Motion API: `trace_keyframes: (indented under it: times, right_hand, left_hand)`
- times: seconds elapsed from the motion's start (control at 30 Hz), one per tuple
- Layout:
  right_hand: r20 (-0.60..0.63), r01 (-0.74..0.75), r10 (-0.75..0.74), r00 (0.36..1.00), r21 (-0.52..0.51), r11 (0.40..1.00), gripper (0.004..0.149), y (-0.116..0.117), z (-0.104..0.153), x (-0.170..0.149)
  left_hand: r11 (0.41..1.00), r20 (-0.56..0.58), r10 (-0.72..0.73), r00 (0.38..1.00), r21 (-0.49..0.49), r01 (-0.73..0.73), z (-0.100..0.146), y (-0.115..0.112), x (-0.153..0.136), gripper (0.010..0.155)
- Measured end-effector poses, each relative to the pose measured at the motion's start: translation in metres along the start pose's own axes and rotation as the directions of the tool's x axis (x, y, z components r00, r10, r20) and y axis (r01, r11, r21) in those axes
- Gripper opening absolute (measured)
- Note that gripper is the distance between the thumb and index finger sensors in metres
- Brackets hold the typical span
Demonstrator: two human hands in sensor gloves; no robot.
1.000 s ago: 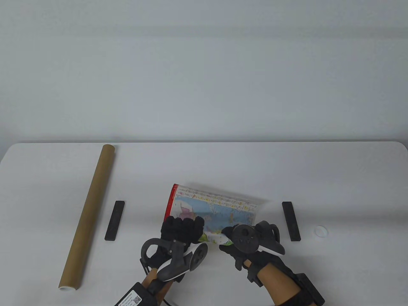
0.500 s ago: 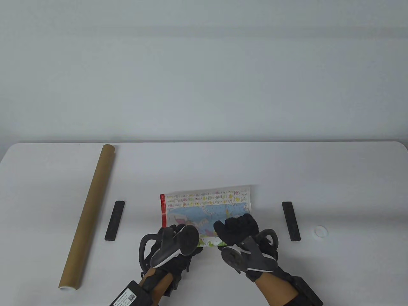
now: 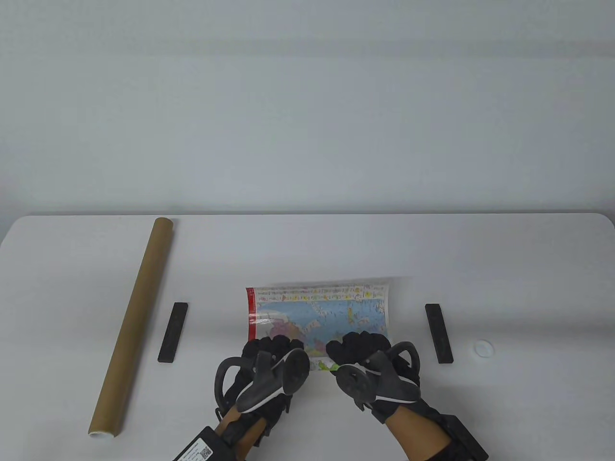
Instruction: Roll up map and store in mailing tube
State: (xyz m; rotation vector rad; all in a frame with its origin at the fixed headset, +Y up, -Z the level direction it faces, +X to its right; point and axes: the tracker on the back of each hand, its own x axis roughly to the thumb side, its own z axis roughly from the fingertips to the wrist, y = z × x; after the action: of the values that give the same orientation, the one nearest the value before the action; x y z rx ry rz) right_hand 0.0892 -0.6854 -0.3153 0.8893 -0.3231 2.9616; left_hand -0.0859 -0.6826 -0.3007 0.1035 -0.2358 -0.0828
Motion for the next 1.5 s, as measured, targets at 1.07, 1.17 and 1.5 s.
trace_keyframes:
  times: [1.07, 1.17, 1.5]
  right_hand:
    - [0.014, -0.285, 0.290, 0.957, -0.147, 0.947, 0.064, -0.007, 0.006, 0.022]
    - [0.011, -0.275, 0.278, 0.960, -0.119, 0.954, 0.060, -0.006, 0.004, 0.021]
    - [-0.075, 0.002, -0.003, 0.997, -0.002, 1.000, 0.050, -0.003, -0.002, -0.004]
  left_hand:
    - [0.929, -0.085, 0.315, 0.945, -0.175, -0.326, -0.011, -0.010, -0.019, 0.055]
    - [0.943, -0.065, 0.286, 0.956, -0.158, -0.293, -0.009, -0.010, -0.017, 0.056]
    - [0.988, 0.017, -0.051, 0.999, 0.144, 0.048, 0.007, 0.006, 0.008, 0.065]
